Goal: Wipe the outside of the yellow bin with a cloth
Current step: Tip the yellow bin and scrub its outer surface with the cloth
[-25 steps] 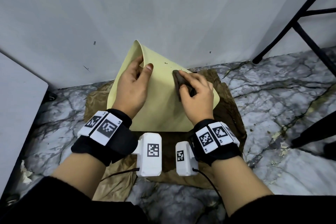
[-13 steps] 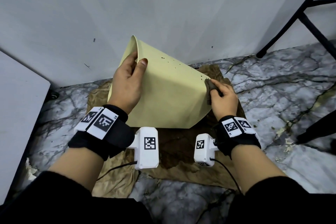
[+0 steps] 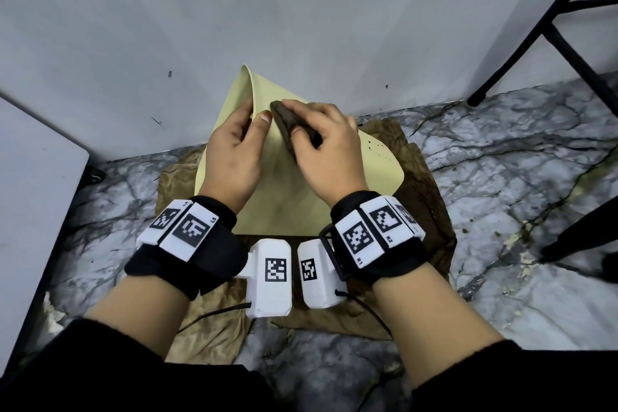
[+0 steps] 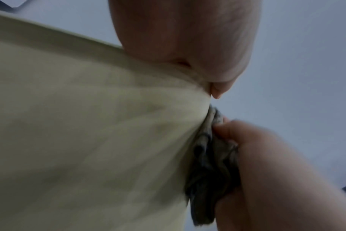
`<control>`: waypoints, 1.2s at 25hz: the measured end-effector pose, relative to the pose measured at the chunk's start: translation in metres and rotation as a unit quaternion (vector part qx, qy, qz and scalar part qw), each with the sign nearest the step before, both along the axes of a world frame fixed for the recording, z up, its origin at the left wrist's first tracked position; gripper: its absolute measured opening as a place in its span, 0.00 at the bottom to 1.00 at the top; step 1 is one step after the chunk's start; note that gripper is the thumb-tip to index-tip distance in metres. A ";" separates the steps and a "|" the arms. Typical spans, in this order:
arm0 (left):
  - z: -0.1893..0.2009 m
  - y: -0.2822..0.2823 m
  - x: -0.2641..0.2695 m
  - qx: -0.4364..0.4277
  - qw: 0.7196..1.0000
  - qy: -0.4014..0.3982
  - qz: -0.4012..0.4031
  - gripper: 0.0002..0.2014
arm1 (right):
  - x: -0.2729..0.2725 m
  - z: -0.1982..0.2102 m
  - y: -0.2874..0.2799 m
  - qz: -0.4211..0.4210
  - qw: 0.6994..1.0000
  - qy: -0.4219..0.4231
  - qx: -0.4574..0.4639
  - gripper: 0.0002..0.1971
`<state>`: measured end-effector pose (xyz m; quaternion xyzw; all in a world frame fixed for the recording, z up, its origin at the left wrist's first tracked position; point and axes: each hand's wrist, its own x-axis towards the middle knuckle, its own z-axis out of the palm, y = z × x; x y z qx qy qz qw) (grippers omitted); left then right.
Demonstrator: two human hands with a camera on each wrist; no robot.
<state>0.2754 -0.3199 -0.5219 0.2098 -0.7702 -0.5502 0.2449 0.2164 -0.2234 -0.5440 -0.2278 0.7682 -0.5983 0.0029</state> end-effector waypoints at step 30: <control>0.008 0.015 -0.003 -0.054 0.995 -0.028 0.077 0.22 | 0.005 0.002 0.005 -0.003 1.000 -0.021 -0.001 0.17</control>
